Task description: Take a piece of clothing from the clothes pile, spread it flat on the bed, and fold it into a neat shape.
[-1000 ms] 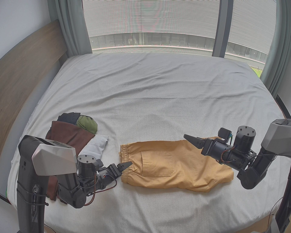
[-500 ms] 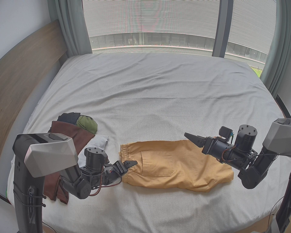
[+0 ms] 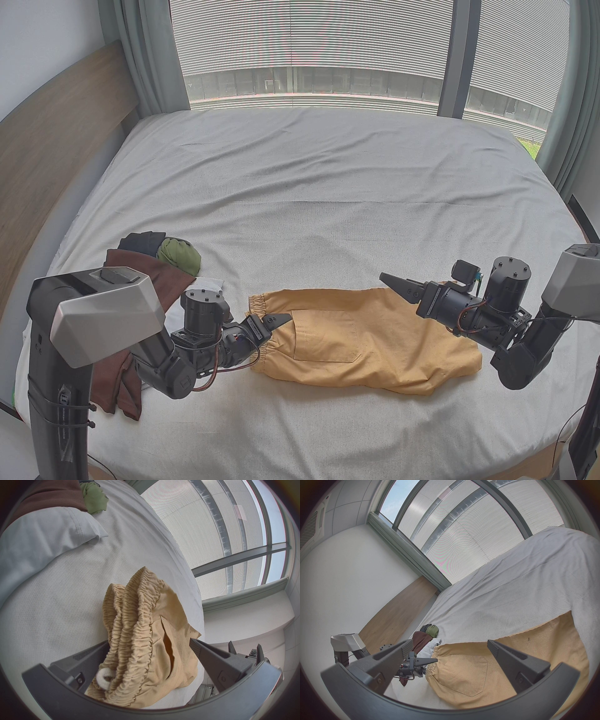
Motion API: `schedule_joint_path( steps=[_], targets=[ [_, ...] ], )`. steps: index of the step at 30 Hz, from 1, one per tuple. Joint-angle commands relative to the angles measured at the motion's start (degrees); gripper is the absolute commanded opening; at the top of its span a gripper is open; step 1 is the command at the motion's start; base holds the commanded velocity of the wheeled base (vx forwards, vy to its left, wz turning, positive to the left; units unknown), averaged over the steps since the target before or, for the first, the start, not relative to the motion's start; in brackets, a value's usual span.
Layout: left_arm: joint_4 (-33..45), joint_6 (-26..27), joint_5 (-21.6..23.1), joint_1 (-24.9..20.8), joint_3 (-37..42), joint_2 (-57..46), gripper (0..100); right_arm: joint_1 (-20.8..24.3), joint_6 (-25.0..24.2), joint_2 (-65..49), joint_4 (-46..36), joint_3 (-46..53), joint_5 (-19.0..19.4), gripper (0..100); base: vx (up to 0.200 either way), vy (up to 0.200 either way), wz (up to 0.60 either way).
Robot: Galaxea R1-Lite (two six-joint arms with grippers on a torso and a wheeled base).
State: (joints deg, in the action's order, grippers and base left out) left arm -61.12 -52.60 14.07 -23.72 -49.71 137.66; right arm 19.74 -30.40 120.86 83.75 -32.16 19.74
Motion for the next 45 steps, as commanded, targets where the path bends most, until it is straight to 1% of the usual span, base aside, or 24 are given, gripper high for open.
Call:
schedule_joint_path(
  steps=[1,7,8,13,19,22,26,30,31,32,33,35,36,37,39,45],
  targets=[
    [0.48,-0.40,-0.09,0.08,-1.70,0.60,100,0.04,-0.01,0.08,0.10,-0.10,0.04,100,0.000,0.000,0.00],
    [3.47,-0.31,-0.09,0.17,-3.28,0.60,100,0.13,-0.01,0.17,0.19,-0.10,0.04,100,0.000,0.000,0.00],
    [3.91,-0.31,-0.09,0.34,-3.64,0.60,0,0.13,-0.01,0.17,0.19,-0.10,0.04,100,0.000,0.000,0.00],
    [5.58,-0.31,-0.18,1.40,-4.87,0.60,0,0.13,-0.01,0.26,0.19,-0.10,0.04,100,0.000,0.000,0.00],
    [5.05,-0.22,-0.18,3.60,-5.39,1.30,0,0.13,-0.01,0.43,0.27,-0.01,-0.05,100,0.000,0.000,0.00],
    [5.05,-0.22,0.08,4.83,-4.60,0.33,0,0.21,-0.01,0.52,0.27,-0.01,-0.05,100,0.000,0.000,0.00],
    [5.93,-0.04,0.61,5.18,-1.97,-3.10,0,0.21,-0.01,0.52,0.27,-0.01,-0.05,100,0.000,0.000,0.00],
    [7.86,0.13,0.61,5.09,-0.38,-5.64,0,0.21,-0.01,0.52,0.27,0.08,-0.14,100,0.000,0.000,0.00],
    [10.23,0.22,0.61,5.09,-0.03,-7.67,0,0.21,-0.01,0.52,0.27,0.17,-0.22,100,0.000,0.000,0.00],
    [10.41,0.22,0.61,5.09,-0.03,-7.84,0,0.21,-0.01,0.52,0.27,0.25,-0.14,100,0.000,0.000,0.00],
    [13.93,0.31,0.52,5.27,0.06,-9.78,0,0.21,-0.01,0.43,0.27,0.34,-0.14,100,0.000,0.000,0.00],
    [16.83,1.19,0.70,6.06,0.14,-11.18,0,0.21,-0.01,0.52,0.27,0.34,-0.22,100,0.000,0.000,0.00],
    [16.83,1.19,0.70,6.06,0.14,-11.18,0,0.21,-0.01,0.52,0.27,0.34,-0.22,100,0.000,0.000,0.00],
    [17.53,2.77,0.79,6.94,0.49,-11.80,0,0.21,-0.01,0.52,0.27,0.34,-0.22,100,0.000,0.000,0.00],
    [17.44,4.00,1.05,7.73,1.46,-12.15,0,0.21,-0.01,0.52,0.27,0.34,-0.14,100,0.000,0.000,0.00],
    [17.44,4.70,3.42,10.54,4.10,-14.79,0,0.21,-0.01,0.52,0.27,0.34,-0.14,100,0.000,0.000,0.00]
  ],
)
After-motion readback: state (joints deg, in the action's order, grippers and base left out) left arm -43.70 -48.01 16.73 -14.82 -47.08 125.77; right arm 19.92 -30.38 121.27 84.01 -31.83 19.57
